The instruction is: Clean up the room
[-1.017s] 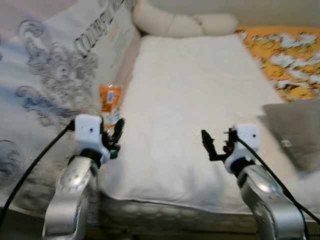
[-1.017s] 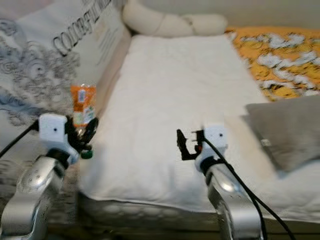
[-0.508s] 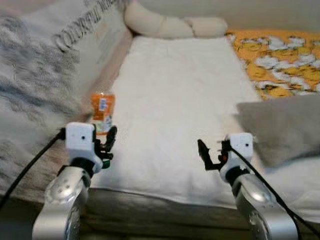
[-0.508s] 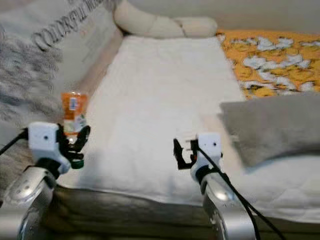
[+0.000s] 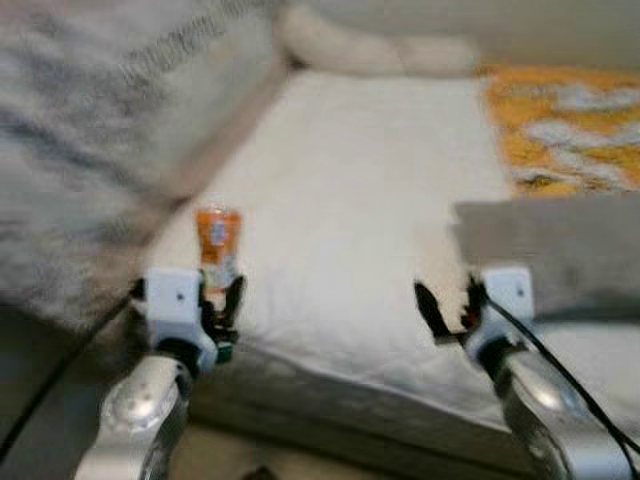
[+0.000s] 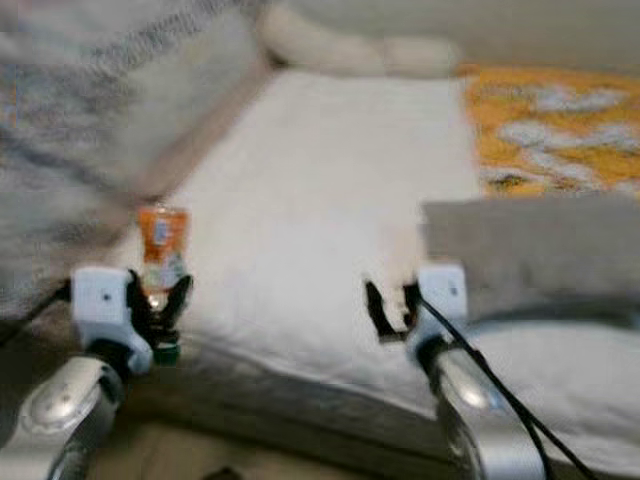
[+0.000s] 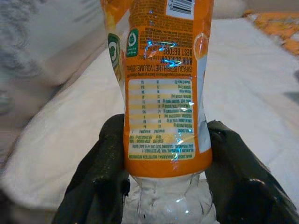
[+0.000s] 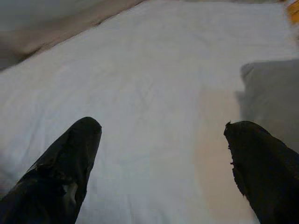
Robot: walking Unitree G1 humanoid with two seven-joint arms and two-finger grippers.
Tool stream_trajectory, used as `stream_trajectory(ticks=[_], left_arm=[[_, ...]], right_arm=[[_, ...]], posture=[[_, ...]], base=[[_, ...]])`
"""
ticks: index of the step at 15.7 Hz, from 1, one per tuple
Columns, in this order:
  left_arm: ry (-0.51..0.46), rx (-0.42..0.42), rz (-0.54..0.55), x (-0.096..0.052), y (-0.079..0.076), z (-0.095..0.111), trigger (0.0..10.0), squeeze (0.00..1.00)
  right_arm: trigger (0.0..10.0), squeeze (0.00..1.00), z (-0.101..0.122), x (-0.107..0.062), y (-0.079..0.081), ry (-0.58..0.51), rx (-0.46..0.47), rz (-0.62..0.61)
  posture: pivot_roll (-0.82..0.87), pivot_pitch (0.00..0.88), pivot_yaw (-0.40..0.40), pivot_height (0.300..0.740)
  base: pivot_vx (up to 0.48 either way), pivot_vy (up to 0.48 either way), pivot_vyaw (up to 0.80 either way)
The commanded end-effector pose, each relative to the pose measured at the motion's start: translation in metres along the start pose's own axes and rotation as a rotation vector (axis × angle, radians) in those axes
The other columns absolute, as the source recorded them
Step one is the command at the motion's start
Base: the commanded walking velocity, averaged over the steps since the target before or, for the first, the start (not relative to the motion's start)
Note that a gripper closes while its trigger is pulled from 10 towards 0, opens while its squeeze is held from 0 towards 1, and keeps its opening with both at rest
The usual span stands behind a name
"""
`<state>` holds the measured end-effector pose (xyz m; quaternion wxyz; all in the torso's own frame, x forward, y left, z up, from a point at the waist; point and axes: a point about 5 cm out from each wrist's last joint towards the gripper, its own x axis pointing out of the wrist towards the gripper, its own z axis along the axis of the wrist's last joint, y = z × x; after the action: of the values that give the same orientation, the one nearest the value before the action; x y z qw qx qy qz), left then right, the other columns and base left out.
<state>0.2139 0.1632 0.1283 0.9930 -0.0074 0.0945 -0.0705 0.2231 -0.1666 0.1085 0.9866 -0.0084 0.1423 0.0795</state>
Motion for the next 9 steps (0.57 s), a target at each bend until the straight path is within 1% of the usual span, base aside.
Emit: stream_trajectory(ticks=[1,2,3,4,5,6,7,8,9], left_arm=[[0.008,-0.003,0.035,0.0,0.011,0.003,10.0,0.0],[0.005,0.022,0.053,0.002,0.012,0.006,10.0,0.0],[0.004,0.014,0.078,0.005,0.014,0.006,10.0,0.0],[0.006,0.026,0.069,0.005,0.016,0.006,10.0,0.0],[0.006,0.045,0.063,0.006,0.017,0.007,10.0,0.0],[0.013,0.061,0.076,0.004,0.018,0.005,10.0,0.0],[0.011,0.049,0.091,0.003,0.019,0.006,10.0,0.0],[-0.016,0.036,0.085,0.003,0.017,0.01,10.0,0.0],[-0.031,0.035,0.087,0.005,0.016,0.011,10.0,0.0]], right_arm=[[10.0,0.0,0.004,0.001,0.009,-0.036,-0.013,0.013],[10.0,0.0,0.007,0.0,0.011,-0.057,0.039,0.046],[10.0,0.0,0.008,0.001,0.012,-0.061,0.04,0.057],[10.0,0.0,0.009,0.001,0.016,-0.071,0.02,0.082],[10.0,0.0,0.014,0.001,0.019,-0.085,0.05,0.104],[10.0,0.0,0.012,-0.001,0.022,-0.074,0.063,0.118],[10.0,0.0,0.011,-0.001,0.023,-0.07,0.062,0.11],[10.0,0.0,0.011,0.0,0.024,-0.068,0.104,0.112],[10.0,0.0,0.011,0.002,0.023,-0.065,0.091,0.107]], posture=[[0.0,0.0,0.068,0.74],[0.02,0.0,0.066,0.74],[0.02,0.0,0.066,0.74],[0.01,0.0,0.06,0.74],[0.01,0.0,0.053,0.74],[0.02,0.0,0.047,0.74],[0.02,0.0,0.04,0.74],[0.03,0.0,0.038,0.74],[0.03,0.0,0.038,0.74]], base=[[0.0,0.0,0.8],[0.0,0.0,0.8],[0.0,0.0,0.8],[0.0,0.0,0.8],[0.0,0.0,0.8],[0.0,0.0,0.8],[0.0,0.0,0.8],[0.0,0.0,0.8],[0.0,0.0,0.8]])
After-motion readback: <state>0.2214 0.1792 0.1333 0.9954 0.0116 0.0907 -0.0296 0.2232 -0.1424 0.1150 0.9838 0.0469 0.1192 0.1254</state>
